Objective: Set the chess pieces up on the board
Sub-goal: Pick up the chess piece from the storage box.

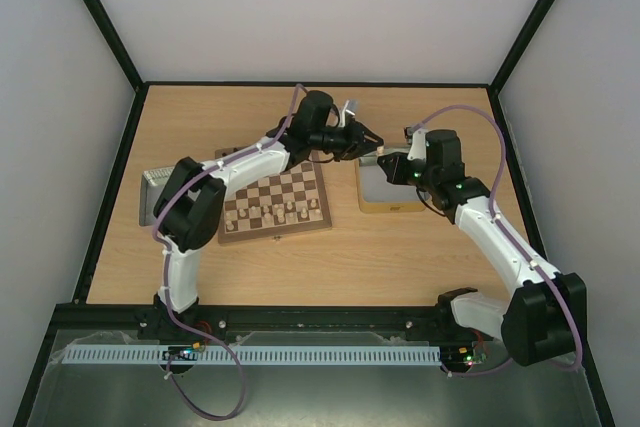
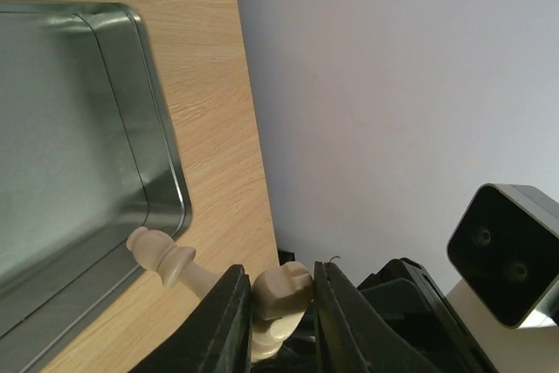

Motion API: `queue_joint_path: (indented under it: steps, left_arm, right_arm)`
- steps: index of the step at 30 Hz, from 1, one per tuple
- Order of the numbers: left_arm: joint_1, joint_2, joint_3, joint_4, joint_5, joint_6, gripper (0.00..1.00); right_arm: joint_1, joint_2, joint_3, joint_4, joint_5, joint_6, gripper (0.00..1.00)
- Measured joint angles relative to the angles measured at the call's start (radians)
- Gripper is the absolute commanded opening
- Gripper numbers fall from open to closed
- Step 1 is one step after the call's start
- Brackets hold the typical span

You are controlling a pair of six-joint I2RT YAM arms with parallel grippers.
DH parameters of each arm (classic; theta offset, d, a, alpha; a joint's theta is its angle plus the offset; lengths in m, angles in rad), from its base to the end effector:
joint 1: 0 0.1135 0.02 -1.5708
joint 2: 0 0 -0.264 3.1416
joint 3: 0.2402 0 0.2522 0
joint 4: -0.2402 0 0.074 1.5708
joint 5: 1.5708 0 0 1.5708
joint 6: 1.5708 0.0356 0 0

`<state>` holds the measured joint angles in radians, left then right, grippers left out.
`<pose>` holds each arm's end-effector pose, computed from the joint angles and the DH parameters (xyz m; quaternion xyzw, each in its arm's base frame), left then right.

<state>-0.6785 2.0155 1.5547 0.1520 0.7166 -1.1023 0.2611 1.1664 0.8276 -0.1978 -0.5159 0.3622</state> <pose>0.3557 -0.3168 0.2660 0.0432 0.7828 -0.6076 0.1275 0.2441 0.0834 0.2777 -0.0835 0.8458 0.3576 0.3870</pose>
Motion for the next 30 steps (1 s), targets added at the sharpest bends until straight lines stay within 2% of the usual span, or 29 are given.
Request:
queue_joint_path:
  steps: [8, 9, 12, 14, 17, 23, 30]
  left_arm:
    - [0.000, 0.019, 0.002, 0.016, 0.004, 0.000, 0.12]
    - [0.000, 0.021, 0.004, 0.017, 0.005, 0.001, 0.13]
    - [0.000, 0.027, 0.011, 0.018, 0.010, 0.009, 0.32]
    - [0.000, 0.030, 0.017, 0.021, 0.016, 0.014, 0.36]
    - [-0.002, 0.030, 0.018, 0.021, 0.026, 0.023, 0.30]
    - [-0.002, 0.030, 0.018, 0.012, 0.031, 0.035, 0.13]
    - [-0.001, 0.035, 0.021, 0.002, 0.007, 0.067, 0.11]
  right_arm:
    - [0.000, 0.002, 0.000, -0.008, 0.014, 0.000, 0.04]
    - [0.000, 0.002, 0.000, -0.008, 0.016, 0.000, 0.04]
    - [0.000, 0.003, 0.000, -0.008, 0.018, 0.000, 0.04]
    - [0.000, 0.005, 0.002, -0.008, 0.019, -0.001, 0.04]
    - [0.000, 0.010, 0.010, -0.009, 0.019, -0.002, 0.04]
    - [0.000, 0.012, 0.013, -0.008, 0.019, -0.004, 0.04]
    - [0.001, 0.015, 0.013, -0.011, 0.051, 0.005, 0.04]
